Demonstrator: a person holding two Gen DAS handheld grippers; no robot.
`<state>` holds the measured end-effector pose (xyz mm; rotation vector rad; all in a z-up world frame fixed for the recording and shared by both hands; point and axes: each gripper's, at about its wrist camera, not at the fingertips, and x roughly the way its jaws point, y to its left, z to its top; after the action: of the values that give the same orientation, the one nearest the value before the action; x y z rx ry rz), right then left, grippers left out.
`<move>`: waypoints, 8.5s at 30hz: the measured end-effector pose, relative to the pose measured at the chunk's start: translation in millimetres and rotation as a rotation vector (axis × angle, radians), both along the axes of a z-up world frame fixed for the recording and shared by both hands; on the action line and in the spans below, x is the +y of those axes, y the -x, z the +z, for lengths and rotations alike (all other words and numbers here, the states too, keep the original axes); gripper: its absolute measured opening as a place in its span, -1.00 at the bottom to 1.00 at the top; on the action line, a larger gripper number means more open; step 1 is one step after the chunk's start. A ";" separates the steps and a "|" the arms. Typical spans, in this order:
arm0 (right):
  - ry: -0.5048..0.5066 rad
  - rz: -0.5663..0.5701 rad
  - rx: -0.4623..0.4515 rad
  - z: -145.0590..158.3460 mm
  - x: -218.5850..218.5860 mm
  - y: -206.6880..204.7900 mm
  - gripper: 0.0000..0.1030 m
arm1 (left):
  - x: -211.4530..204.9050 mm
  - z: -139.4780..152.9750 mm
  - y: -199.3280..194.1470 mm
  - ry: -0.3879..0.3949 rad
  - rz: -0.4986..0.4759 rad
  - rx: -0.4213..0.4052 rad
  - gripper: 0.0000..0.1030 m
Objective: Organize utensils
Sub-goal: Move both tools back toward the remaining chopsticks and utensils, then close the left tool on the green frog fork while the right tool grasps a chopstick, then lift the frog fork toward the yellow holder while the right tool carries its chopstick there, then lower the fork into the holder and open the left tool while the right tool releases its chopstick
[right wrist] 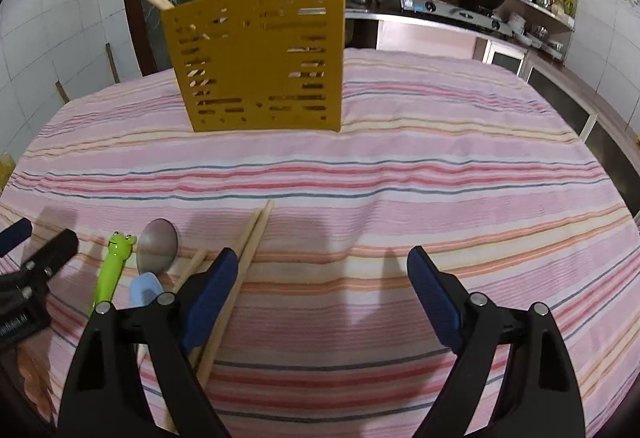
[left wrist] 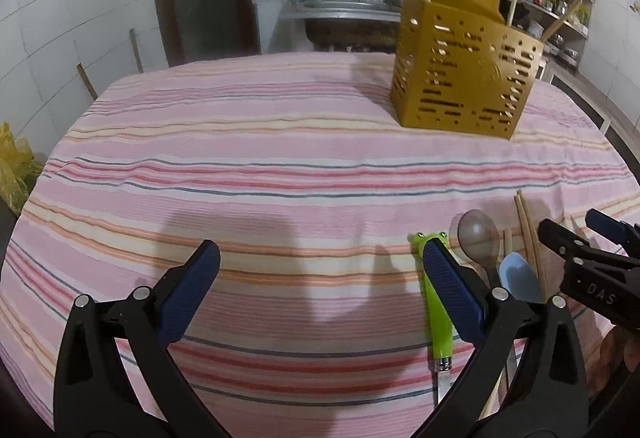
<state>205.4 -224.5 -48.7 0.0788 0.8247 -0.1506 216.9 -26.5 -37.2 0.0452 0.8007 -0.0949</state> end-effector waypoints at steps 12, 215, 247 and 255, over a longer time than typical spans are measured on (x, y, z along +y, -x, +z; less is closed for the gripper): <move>-0.019 0.011 0.075 -5.0 19.2 -7.3 0.00 | -5.3 -10.5 -1.3 0.001 -0.026 0.039 0.90; -0.090 0.074 -0.792 205.1 -40.7 37.7 -0.88 | -22.4 210.9 42.9 0.155 -0.095 -0.545 -0.67; 0.003 0.002 -0.886 191.7 -41.1 -111.4 -0.87 | -92.8 162.8 -150.2 0.106 -0.058 -0.474 -0.66; -0.026 -0.002 -0.794 202.4 -58.8 -83.2 0.15 | -48.2 191.3 -95.6 0.085 0.008 -0.520 0.47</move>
<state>288.6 -283.3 153.7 0.1512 0.0340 -0.0972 312.6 -74.7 154.1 -0.0146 0.2773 -0.1035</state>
